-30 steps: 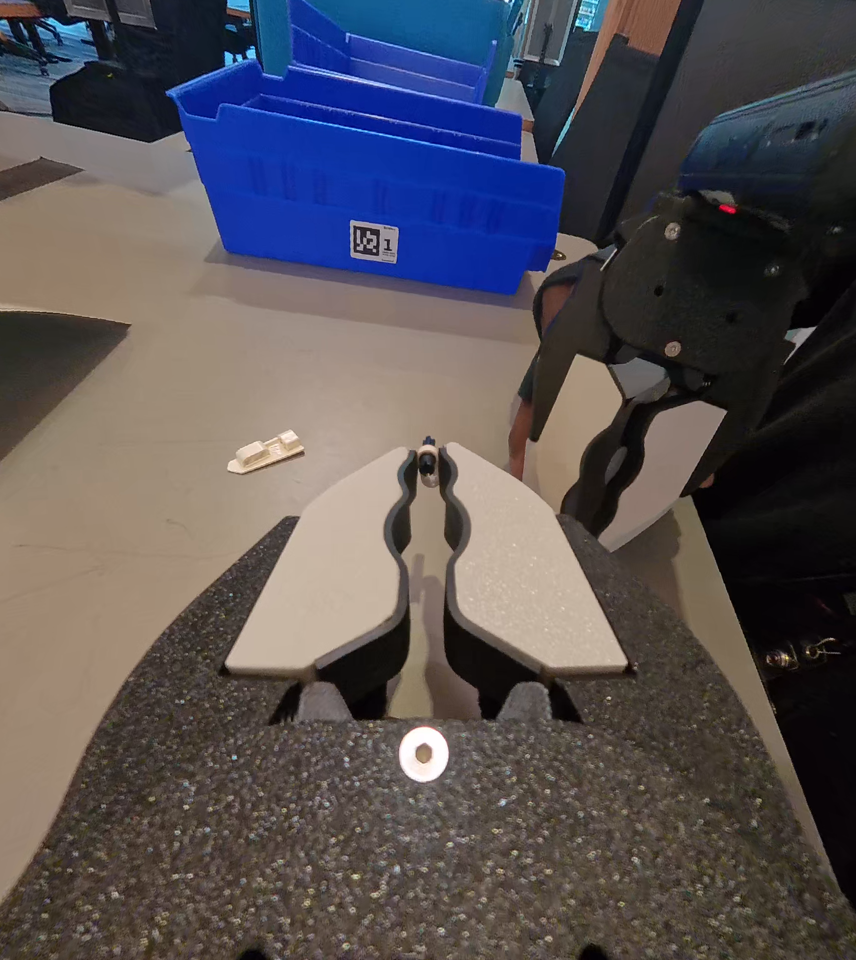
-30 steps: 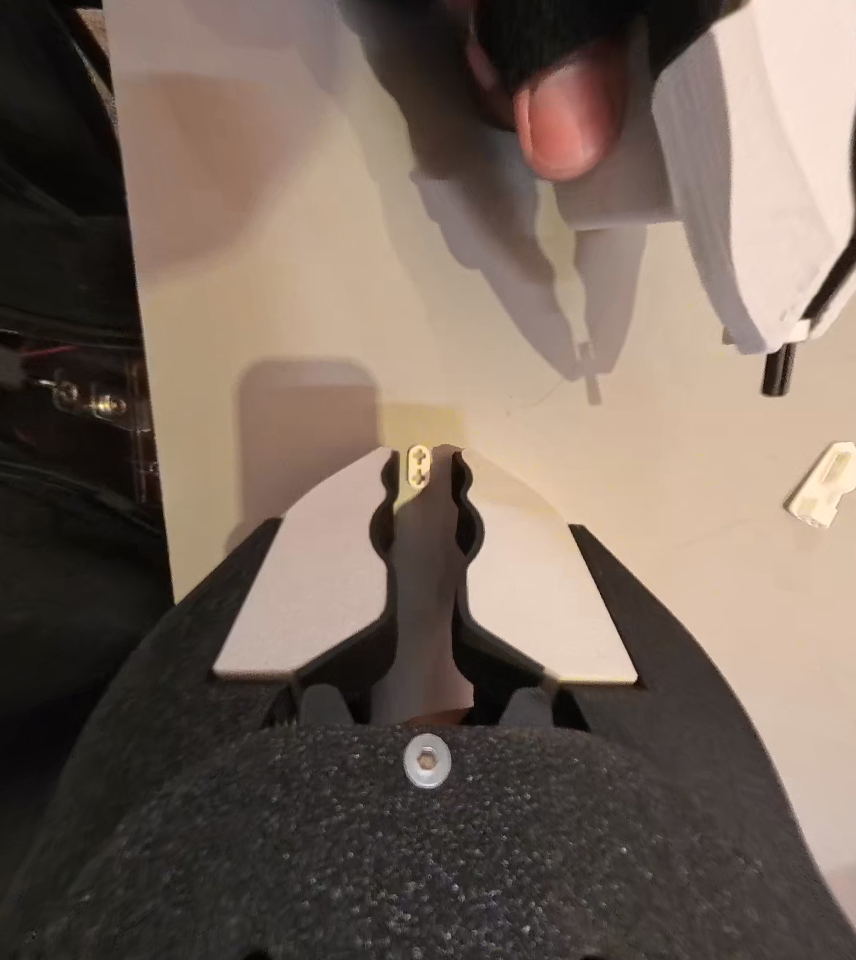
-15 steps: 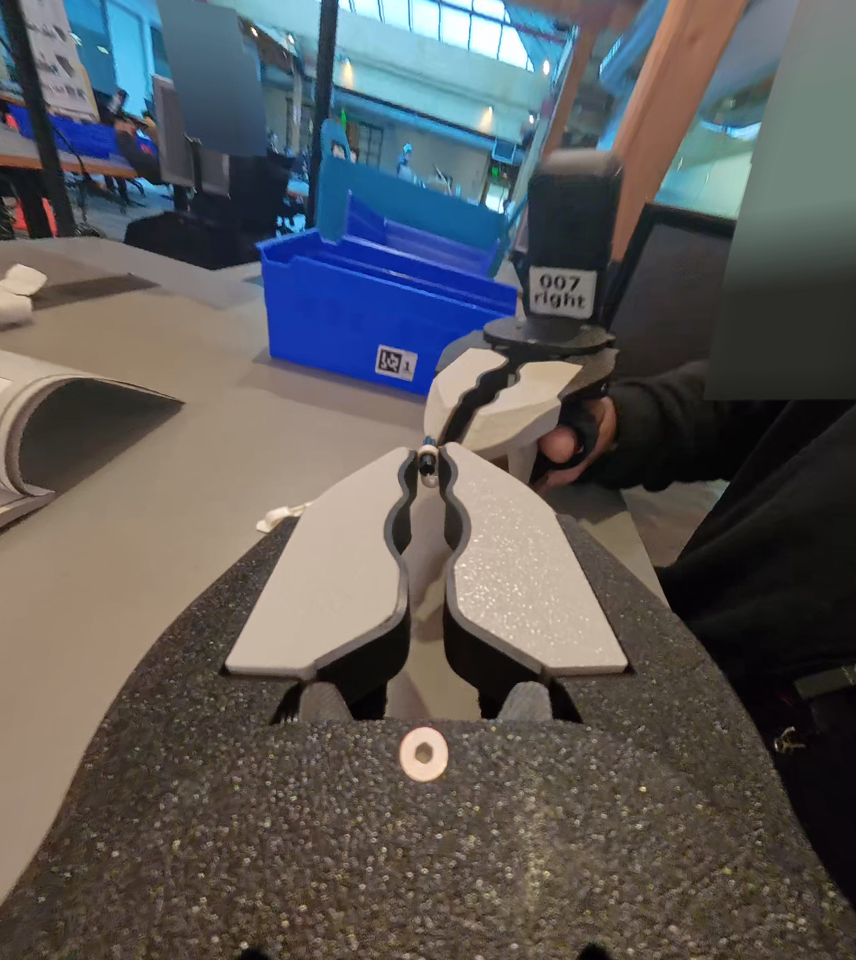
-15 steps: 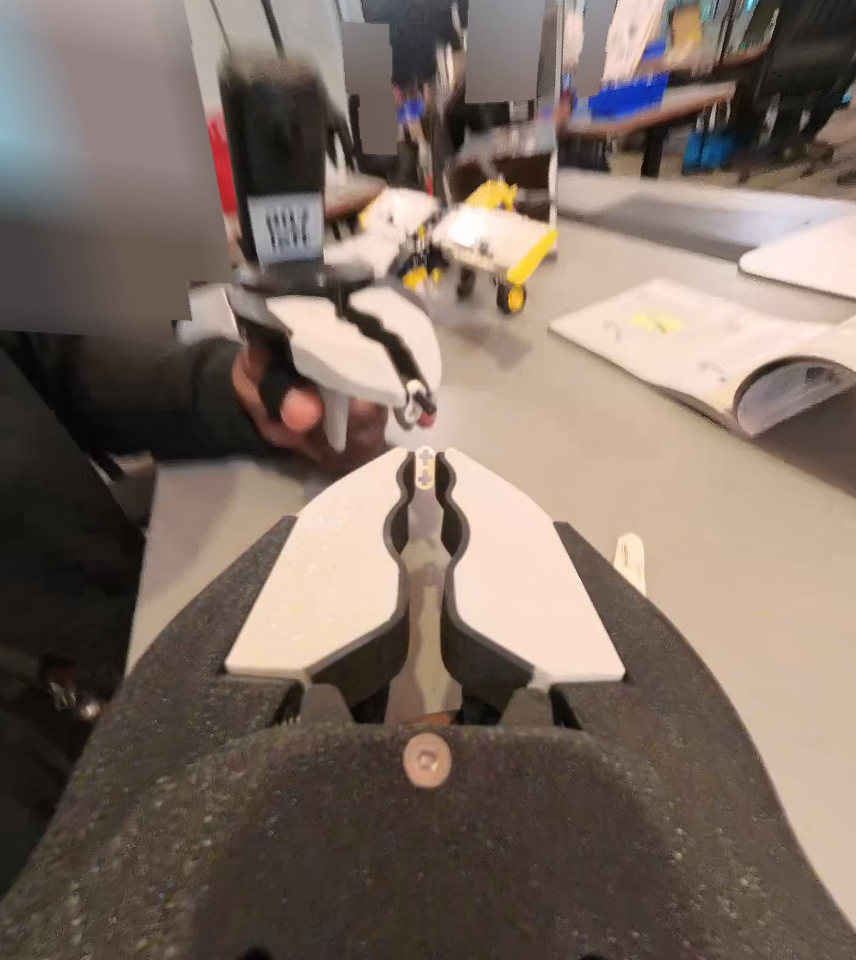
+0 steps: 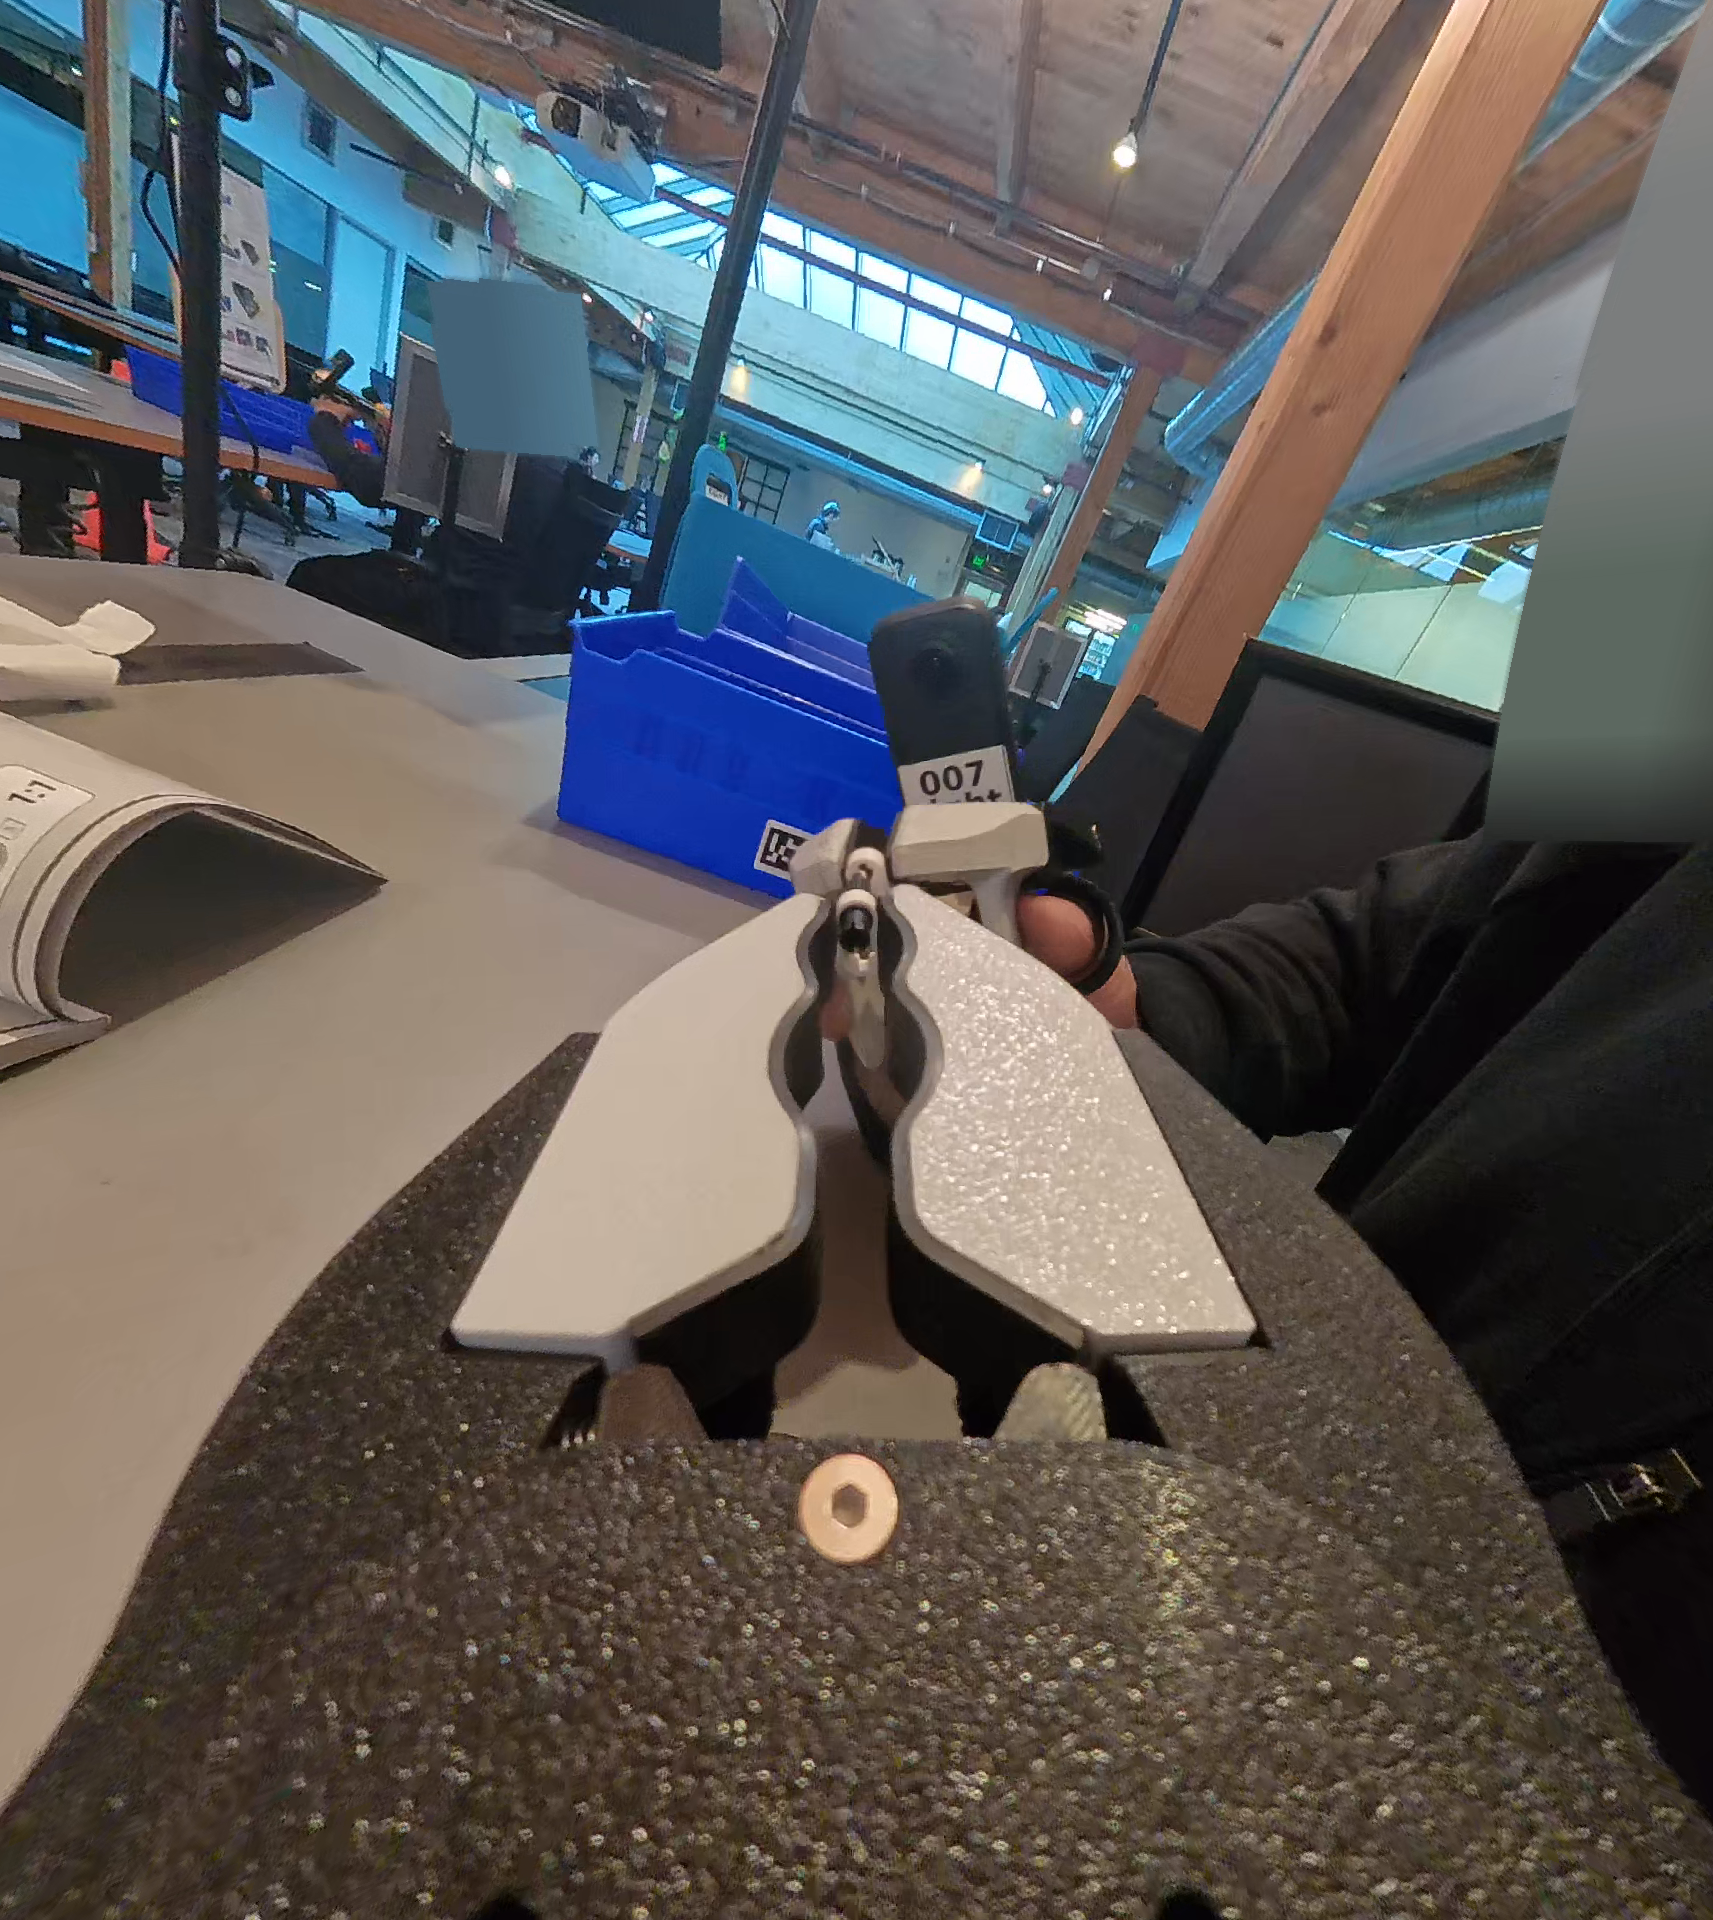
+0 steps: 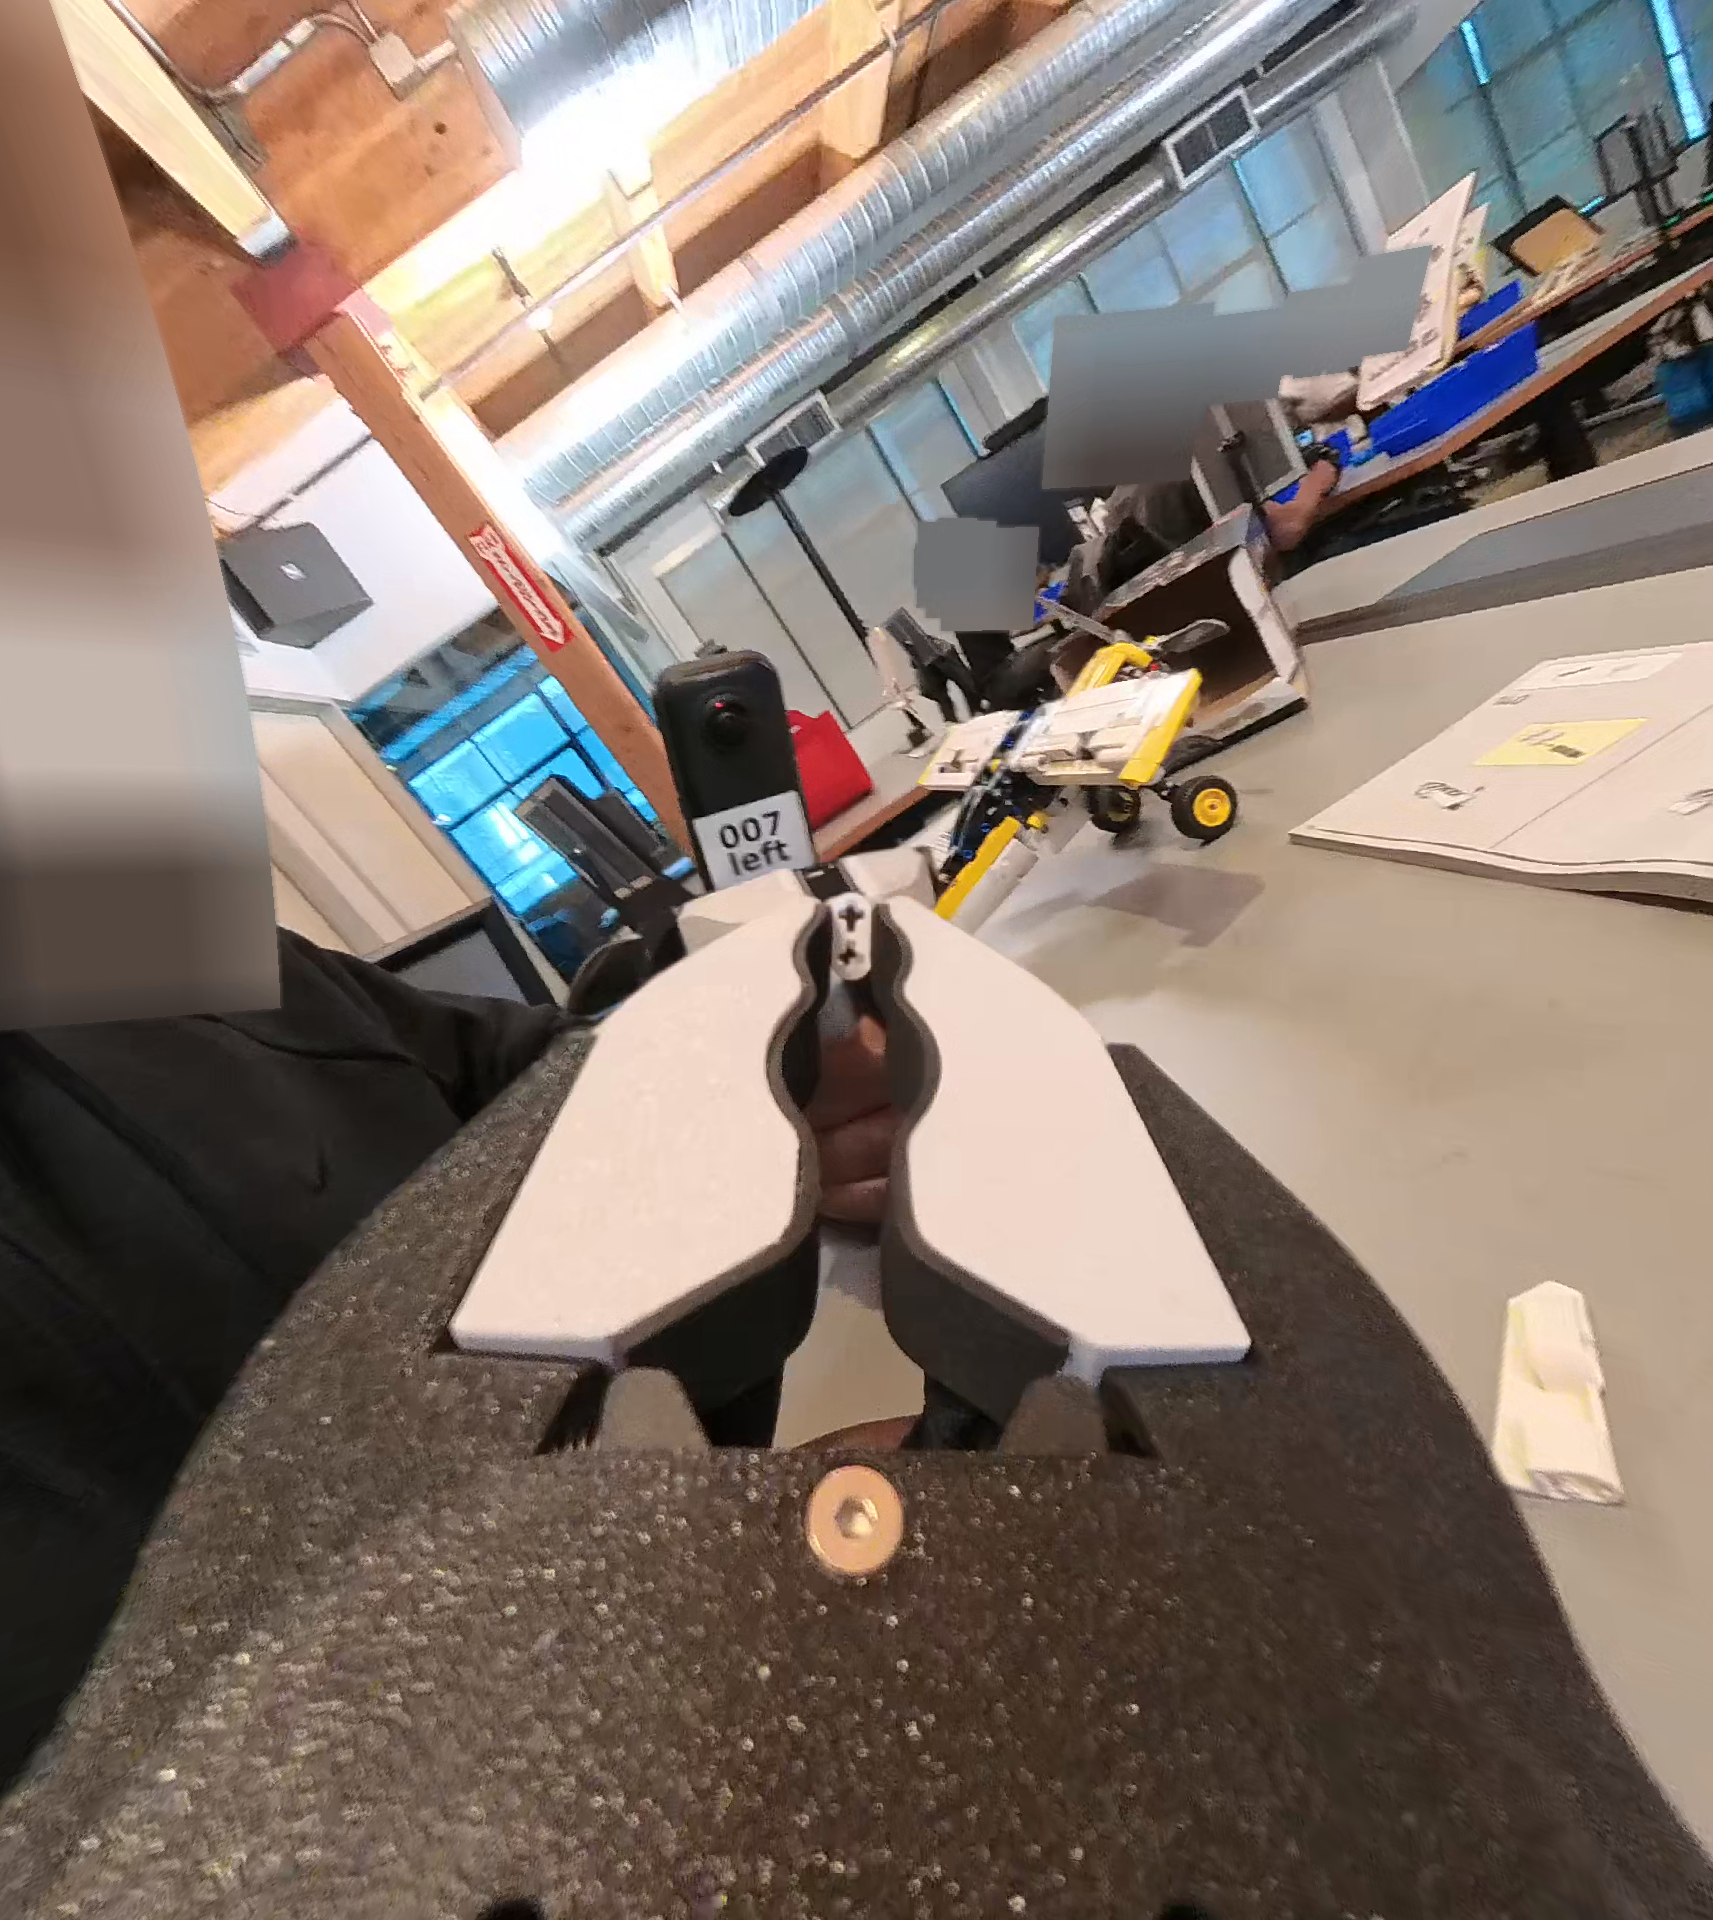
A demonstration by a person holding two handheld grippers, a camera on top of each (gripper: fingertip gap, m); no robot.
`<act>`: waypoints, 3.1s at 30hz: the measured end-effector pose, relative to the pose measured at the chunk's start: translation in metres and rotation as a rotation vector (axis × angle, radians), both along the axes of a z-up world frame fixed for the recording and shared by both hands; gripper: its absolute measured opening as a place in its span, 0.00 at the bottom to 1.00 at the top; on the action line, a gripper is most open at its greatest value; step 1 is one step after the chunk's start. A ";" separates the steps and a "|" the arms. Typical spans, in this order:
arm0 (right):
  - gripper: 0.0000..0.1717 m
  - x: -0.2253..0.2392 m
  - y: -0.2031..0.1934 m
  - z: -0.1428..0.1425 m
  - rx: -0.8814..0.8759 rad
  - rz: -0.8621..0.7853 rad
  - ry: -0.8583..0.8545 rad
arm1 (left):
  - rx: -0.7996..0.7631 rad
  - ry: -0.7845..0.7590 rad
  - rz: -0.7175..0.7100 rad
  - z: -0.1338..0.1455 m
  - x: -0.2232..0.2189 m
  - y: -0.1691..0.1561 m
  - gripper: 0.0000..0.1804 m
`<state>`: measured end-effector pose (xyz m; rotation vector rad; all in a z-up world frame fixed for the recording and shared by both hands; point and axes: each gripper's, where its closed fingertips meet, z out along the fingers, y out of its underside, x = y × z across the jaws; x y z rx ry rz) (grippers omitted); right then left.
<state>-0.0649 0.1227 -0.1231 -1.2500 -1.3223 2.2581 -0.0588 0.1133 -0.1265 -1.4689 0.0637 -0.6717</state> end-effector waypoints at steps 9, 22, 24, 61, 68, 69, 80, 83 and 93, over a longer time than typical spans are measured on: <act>0.04 0.000 -0.003 0.005 -0.189 0.121 -0.022 | 0.036 -0.057 -0.018 0.006 0.002 -0.002 0.04; 0.04 0.004 -0.008 -0.006 -0.049 0.167 -0.090 | -0.104 0.185 -0.084 -0.015 0.010 -0.004 0.04; 0.04 0.005 -0.008 -0.011 0.013 0.164 -0.103 | -0.150 0.221 -0.108 -0.019 0.010 -0.005 0.04; 0.00 0.022 -0.043 -0.048 0.504 0.255 -0.113 | -0.211 0.131 -0.252 -0.027 0.024 -0.008 0.02; 0.00 0.011 -0.024 -0.046 0.458 0.156 -0.146 | -0.260 0.124 -0.169 -0.037 0.011 -0.002 0.02; 0.00 0.011 -0.023 -0.046 0.456 0.152 -0.147 | -0.262 0.112 -0.159 -0.037 0.009 -0.001 0.02; 0.11 -0.008 -0.021 -0.047 0.468 0.051 -0.165 | -0.120 -0.324 -0.059 -0.005 -0.020 0.007 0.02; 0.15 -0.012 -0.030 -0.041 0.379 0.061 -0.173 | -0.082 -0.347 -0.044 -0.001 -0.020 0.008 0.02; 0.06 -0.013 -0.026 -0.025 0.173 0.062 -0.175 | -0.067 -0.311 -0.054 0.000 -0.013 0.006 0.02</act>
